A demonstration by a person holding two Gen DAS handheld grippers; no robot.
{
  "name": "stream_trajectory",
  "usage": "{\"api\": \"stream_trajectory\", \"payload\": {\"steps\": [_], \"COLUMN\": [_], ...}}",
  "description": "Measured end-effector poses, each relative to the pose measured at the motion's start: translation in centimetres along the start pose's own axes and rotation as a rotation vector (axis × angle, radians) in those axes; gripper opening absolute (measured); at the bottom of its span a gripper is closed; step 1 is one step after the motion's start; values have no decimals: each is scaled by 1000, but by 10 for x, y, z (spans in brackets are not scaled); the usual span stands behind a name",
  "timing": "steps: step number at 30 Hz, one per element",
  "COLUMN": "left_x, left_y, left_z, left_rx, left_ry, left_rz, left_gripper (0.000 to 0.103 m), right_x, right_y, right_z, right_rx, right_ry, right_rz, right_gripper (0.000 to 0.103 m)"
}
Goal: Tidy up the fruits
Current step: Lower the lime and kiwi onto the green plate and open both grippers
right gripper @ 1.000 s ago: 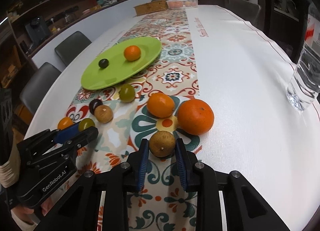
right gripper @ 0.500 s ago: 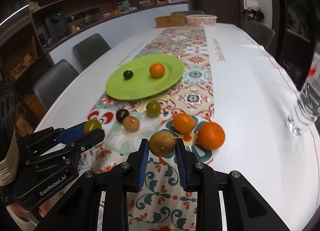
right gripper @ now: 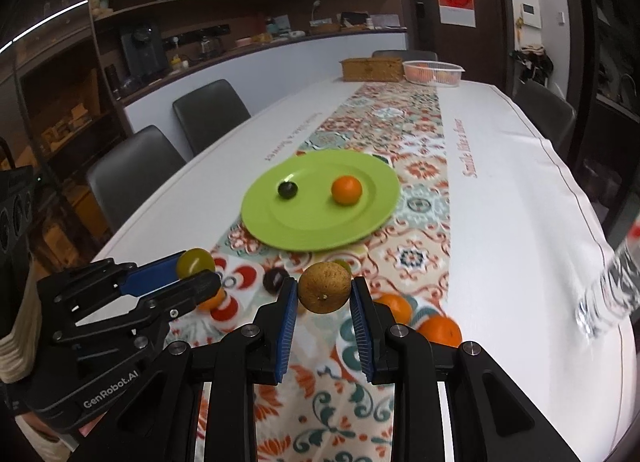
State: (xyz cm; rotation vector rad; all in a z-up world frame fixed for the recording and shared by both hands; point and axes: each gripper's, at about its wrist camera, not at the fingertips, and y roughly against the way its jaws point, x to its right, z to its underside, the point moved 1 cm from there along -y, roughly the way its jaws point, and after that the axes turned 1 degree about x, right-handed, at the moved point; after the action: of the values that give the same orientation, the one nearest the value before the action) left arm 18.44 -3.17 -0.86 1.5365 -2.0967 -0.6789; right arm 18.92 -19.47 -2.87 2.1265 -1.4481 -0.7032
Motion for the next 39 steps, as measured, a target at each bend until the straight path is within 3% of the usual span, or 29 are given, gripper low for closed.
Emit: {"api": "stream_trajectory", "payload": {"steps": [14,20,29,39], "left_x": [-28,-43,-67,-80], "left_y": [-25,-47,-88,-134], "left_z": [-44,-59,-73,-79], "left_rx": [-1,-36,-132,-229], "left_ry": [-33,-39,30,59], "left_rz": [-9,-6,62,76], "left_gripper": [27,27,27,27], "right_x": [-9,-3,3,12], "right_y": [-34,-62,-105,-151], "right_z": [-51,-70,-89,-92], "right_rx": [2,-50,-139,-264], "right_ry": [48,33,37,11], "right_rz": [-37,-46,-44,-69], "right_gripper": [28,28,28,28]}}
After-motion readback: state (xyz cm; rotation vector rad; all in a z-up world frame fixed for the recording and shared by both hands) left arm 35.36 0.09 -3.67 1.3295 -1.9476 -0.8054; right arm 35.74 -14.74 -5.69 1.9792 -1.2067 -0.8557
